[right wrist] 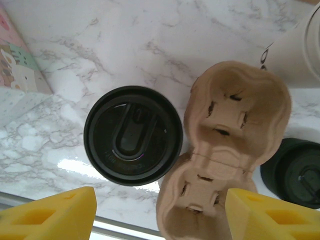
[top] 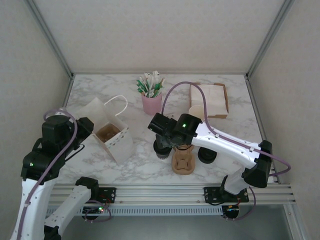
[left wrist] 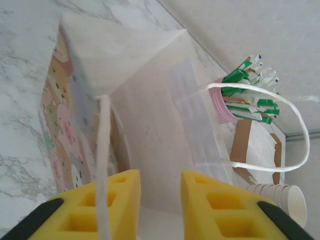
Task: Pack the takeout coffee
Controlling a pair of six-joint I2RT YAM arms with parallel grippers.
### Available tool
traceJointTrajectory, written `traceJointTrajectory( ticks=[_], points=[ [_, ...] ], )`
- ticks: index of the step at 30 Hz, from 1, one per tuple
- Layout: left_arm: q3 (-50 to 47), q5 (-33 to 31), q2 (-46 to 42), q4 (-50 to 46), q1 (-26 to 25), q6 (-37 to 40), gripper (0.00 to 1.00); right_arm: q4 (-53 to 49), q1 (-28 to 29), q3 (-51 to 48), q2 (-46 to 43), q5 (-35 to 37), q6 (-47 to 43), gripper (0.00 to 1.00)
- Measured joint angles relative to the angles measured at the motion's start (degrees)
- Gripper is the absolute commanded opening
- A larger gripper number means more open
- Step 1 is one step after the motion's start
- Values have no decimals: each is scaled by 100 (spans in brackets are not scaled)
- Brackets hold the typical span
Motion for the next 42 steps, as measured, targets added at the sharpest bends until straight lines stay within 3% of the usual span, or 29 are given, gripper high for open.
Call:
traceJointTrajectory(
  ticks=[1, 3, 8, 18, 25, 28, 36, 42],
  points=[
    [7, -70, -24, -48, -2, 22, 67, 22, 15, -13, 0, -28, 48, 73],
    [28, -212, -31, -160, -2, 55, 82, 83, 33, -24, 0, -59, 122, 73],
    [350, -723, 28, -566, -2, 310, 100, 240, 111, -39, 61, -153, 317, 75],
    [1316, -1908, 802, -1167, 2, 916, 100, 334, 184, -153, 448, -184, 577, 85],
    [1447, -2037, 1576, -964, 466, 1241, 100, 424, 184, -155, 719, -149, 590, 87],
    [1456, -1790, 1722, -750, 949, 1311, 100, 426, 184, -151, 876, -146, 612, 86],
    [1073, -413, 2072, 0, 2455, 1231, 100, 417, 184, -151, 1069, -140, 787, 82],
    [905, 127, 2105, 341, 3132, 1012, 100, 380, 179, -151, 1088, -42, 922, 83]
  ],
)
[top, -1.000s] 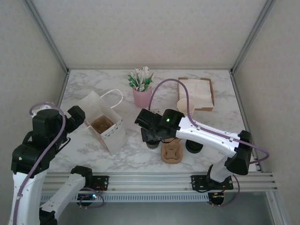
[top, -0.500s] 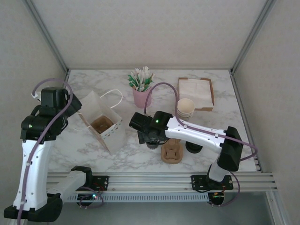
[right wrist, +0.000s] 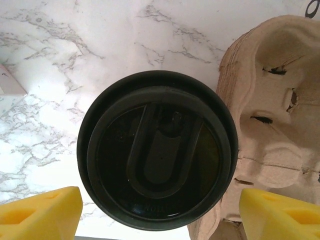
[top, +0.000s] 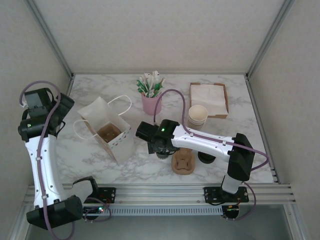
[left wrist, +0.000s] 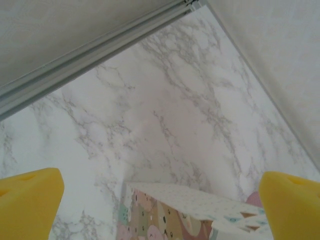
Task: Pack the takeout coffee
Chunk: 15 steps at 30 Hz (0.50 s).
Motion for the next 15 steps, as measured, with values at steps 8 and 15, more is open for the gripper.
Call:
traceJointTrajectory(
  ticks=[8, 15],
  points=[
    [-389, 564, 7, 463, 654, -385, 100, 66, -114, 0, 0, 4, 70, 84],
    [-610, 824, 109, 651, 811, -487, 93, 157, -164, 22, 118, 4, 50, 84]
  ],
)
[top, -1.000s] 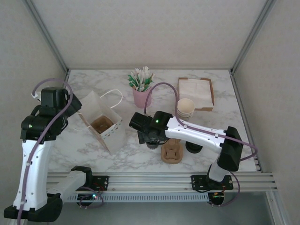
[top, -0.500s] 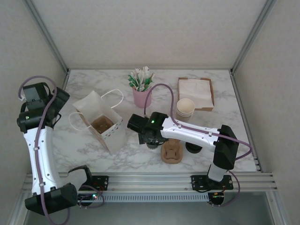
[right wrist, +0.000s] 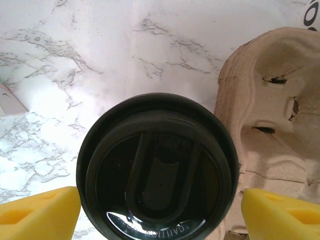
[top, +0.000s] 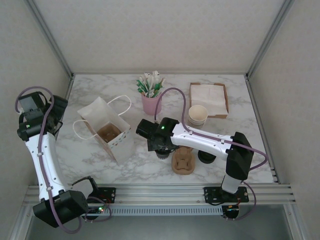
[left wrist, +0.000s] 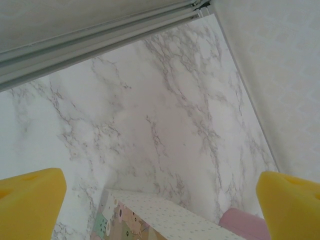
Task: Pack the takeout coffee
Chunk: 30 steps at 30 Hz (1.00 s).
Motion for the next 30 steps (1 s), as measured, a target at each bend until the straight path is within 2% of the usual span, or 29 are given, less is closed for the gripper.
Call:
traceJointTrajectory(
  ticks=[5, 11, 30],
  points=[
    [-170, 216, 105, 111, 240, -15, 87, 15, 0, 0, 90, 0, 4, 80],
    [-455, 461, 363, 273, 411, -22, 86, 39, 0, -2, 92, 0, 4, 76],
    [-1156, 809, 968, 922, 483, -2, 81, 210, -61, -131, 92, -48, 24, 80]
  ],
)
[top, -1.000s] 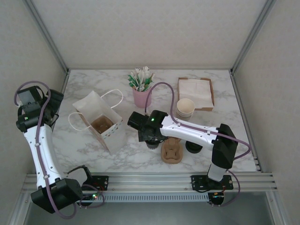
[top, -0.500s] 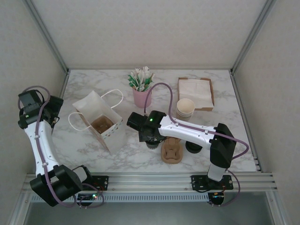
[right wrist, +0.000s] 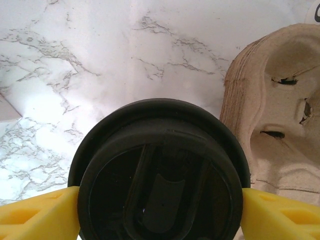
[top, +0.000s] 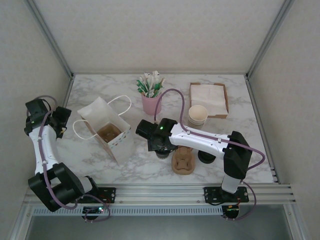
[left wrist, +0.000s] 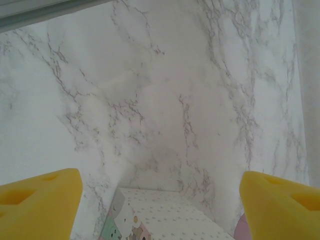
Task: Pack the takeout coffee
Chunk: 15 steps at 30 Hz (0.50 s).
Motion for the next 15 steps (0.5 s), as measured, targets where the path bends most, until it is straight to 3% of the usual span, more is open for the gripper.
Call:
traceJointTrajectory(
  ticks=[9, 15],
  points=[
    [-313, 317, 284, 254, -46, -2, 79, 81, -31, -35, 0, -57, -4, 71],
    [-577, 450, 562, 404, -428, -70, 80, 35, -35, 7, 0, -50, -76, 69]
  ],
)
